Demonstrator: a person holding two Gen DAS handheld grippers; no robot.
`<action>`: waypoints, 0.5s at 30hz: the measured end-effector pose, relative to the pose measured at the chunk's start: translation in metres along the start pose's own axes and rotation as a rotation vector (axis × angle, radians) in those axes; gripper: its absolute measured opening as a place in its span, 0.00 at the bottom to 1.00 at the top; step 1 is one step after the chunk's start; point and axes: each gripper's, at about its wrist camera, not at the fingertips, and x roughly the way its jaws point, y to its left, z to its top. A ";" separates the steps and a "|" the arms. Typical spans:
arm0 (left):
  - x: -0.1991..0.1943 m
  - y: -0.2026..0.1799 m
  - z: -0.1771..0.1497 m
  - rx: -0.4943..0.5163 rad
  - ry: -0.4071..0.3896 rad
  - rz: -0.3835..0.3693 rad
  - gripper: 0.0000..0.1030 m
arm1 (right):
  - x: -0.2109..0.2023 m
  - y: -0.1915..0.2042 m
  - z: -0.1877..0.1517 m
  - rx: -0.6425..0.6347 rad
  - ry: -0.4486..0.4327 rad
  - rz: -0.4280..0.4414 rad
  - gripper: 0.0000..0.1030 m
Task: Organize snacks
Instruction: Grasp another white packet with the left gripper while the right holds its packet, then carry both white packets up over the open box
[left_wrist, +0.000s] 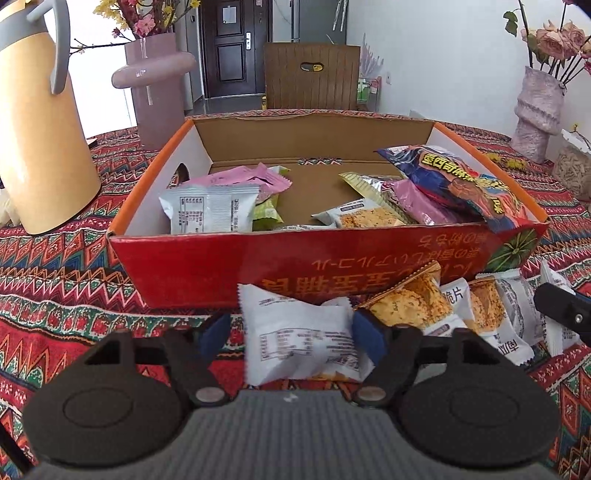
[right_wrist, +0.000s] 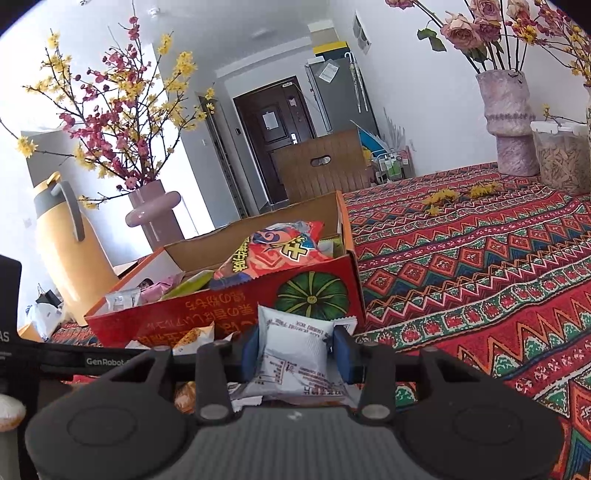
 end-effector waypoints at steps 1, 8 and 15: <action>0.000 -0.001 -0.001 0.001 0.004 -0.003 0.51 | 0.000 0.000 0.000 0.000 0.000 0.000 0.40; -0.008 0.005 -0.006 -0.009 -0.009 0.000 0.37 | 0.000 0.000 0.000 -0.001 0.001 -0.002 0.40; -0.026 0.014 -0.007 -0.016 -0.048 -0.010 0.26 | -0.001 0.002 -0.001 -0.016 -0.011 -0.020 0.40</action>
